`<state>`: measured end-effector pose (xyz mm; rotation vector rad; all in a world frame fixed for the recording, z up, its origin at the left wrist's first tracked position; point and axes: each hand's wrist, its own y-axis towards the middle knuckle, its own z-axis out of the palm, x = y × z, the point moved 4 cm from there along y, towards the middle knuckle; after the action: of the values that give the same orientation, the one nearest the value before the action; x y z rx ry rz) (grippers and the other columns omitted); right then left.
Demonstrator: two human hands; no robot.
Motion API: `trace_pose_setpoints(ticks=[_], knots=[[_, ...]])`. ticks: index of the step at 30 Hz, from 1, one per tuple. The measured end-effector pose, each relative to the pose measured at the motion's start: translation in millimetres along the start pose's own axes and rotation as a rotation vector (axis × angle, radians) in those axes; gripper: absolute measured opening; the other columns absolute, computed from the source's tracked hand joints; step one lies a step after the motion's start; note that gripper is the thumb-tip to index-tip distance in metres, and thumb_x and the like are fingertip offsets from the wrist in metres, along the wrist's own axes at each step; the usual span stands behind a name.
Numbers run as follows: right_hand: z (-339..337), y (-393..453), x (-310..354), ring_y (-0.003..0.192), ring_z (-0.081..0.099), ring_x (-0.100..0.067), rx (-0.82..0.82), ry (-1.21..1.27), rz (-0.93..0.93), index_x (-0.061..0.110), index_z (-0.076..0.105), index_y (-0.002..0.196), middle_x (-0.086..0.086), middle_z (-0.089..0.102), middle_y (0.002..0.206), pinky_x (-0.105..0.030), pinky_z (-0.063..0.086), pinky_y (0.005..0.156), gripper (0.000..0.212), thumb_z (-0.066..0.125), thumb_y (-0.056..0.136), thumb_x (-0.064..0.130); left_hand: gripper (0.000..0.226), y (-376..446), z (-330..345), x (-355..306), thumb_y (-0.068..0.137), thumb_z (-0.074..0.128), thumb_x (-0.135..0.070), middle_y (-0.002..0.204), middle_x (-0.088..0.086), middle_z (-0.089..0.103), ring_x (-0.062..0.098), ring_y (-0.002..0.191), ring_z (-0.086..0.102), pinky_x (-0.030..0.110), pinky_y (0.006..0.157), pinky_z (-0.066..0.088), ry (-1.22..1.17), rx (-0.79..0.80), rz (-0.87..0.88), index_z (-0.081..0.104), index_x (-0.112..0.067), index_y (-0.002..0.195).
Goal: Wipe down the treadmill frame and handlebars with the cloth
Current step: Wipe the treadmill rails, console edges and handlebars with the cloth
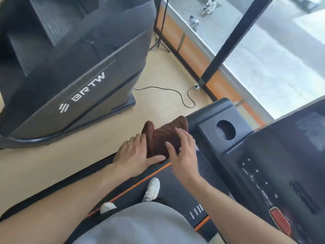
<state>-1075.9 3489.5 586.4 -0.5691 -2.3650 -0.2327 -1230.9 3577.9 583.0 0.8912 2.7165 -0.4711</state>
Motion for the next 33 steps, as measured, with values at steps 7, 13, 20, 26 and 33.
trace_pose_setpoints(ticks=[7,13,20,26,33], knots=[[-18,13,-28,0.099,0.06,0.002,0.012,0.538,0.642,0.033,0.052,0.118,0.016,0.061,0.112,-0.018,0.046,0.08,0.034,0.071,0.092,0.044,0.074,57,3,-50,0.097,0.019,-0.066,0.137,0.002,0.053,0.023,0.12,0.057,0.037,0.095,0.047,-0.03,0.02,0.093,0.037,-0.015,0.147],[-58,26,-33,0.087,0.065,-0.005,-0.207,0.638,0.562,0.032,0.058,0.098,0.012,0.067,0.093,-0.041,0.057,0.087,0.019,0.069,0.094,0.017,0.063,102,2,-92,0.103,0.031,-0.053,0.158,0.0,0.038,0.022,0.14,0.044,0.038,0.109,0.038,-0.111,0.026,0.173,0.028,-0.017,0.156],[-163,52,-67,0.091,0.066,-0.011,-0.481,0.511,0.552,0.035,0.059,0.108,0.011,0.065,0.097,-0.048,0.056,0.092,0.022,0.055,0.103,0.015,0.086,161,19,-165,0.099,0.019,-0.067,0.169,0.01,0.012,0.024,0.156,0.012,0.045,0.126,0.015,0.04,0.002,0.204,0.007,-0.008,0.161],[-209,70,-79,0.147,0.029,-0.014,-0.472,0.009,0.436,0.028,0.046,0.146,0.004,0.033,0.156,-0.04,0.032,0.122,0.051,0.057,0.1,0.008,0.101,197,40,-233,0.094,0.026,-0.072,0.168,0.018,-0.011,0.032,0.156,-0.015,0.057,0.124,-0.001,0.203,-0.011,0.281,-0.008,-0.004,0.159],[-181,30,-78,0.145,0.028,0.001,-0.487,0.108,0.355,0.03,0.05,0.144,0.014,0.037,0.154,-0.045,0.038,0.117,0.053,0.055,0.099,0.002,0.077,228,40,-248,0.1,0.016,-0.052,0.169,0.007,-0.017,0.024,0.154,-0.022,0.054,0.125,-0.003,0.251,0.062,0.566,-0.006,-0.009,0.161]])
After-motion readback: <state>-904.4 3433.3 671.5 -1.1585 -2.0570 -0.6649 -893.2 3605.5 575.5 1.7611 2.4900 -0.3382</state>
